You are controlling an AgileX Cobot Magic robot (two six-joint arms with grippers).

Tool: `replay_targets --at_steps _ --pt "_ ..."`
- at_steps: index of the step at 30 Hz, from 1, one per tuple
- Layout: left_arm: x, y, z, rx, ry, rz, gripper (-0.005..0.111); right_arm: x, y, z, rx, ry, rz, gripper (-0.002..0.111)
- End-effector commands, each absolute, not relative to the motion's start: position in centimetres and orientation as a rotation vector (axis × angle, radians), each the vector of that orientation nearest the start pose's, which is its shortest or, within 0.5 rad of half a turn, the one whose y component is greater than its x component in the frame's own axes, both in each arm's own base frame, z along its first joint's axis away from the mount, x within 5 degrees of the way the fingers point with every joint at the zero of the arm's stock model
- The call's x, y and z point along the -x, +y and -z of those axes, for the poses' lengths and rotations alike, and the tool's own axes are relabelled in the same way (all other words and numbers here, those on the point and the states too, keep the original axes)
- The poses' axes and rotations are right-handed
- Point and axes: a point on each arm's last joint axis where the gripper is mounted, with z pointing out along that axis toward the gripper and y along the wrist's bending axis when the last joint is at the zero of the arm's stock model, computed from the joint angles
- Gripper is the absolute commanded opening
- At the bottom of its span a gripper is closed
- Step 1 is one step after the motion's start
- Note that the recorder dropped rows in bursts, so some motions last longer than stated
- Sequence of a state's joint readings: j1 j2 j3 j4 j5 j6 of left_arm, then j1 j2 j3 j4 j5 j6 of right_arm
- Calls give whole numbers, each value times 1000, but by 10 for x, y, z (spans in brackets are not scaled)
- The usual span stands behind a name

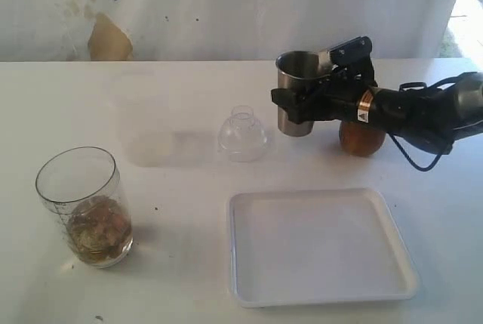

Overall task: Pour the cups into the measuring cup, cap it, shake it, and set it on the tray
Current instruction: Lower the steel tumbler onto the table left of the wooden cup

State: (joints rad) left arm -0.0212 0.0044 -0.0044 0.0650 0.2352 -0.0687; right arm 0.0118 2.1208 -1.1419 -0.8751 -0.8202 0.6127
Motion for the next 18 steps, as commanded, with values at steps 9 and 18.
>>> replay_targets --at_steps 9,18 --pt "-56 0 -192 -2 1716 9 0 -426 58 -138 508 1728 -525 0" --pt "-56 0 -192 -2 1716 9 0 -426 58 -121 564 1739 -498 0"
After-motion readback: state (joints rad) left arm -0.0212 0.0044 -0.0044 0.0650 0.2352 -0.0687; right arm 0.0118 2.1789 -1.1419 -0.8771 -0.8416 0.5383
